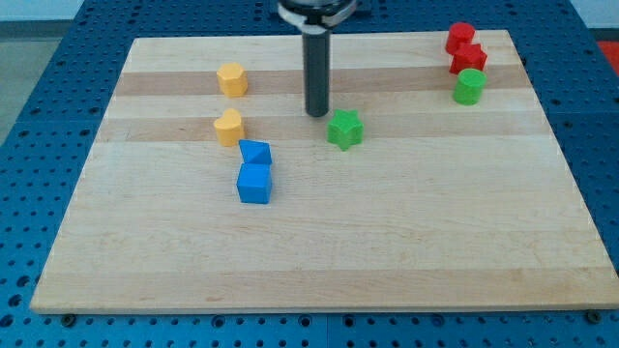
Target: Move the green star towards the green circle
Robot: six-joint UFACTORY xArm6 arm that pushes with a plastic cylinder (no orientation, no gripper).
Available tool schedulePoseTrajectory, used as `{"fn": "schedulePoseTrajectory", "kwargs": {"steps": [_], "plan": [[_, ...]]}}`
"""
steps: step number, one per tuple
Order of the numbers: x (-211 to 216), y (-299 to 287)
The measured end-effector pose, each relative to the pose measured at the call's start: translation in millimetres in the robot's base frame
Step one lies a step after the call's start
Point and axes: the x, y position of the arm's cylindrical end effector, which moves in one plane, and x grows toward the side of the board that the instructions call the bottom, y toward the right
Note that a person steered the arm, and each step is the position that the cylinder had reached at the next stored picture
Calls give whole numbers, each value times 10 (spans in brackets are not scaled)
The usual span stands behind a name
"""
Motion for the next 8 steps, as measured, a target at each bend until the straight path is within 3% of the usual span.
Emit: {"fn": "schedulePoseTrajectory", "kwargs": {"steps": [2,4,6,8], "plan": [[307,114],[495,759],[980,1192],[682,1264]]}}
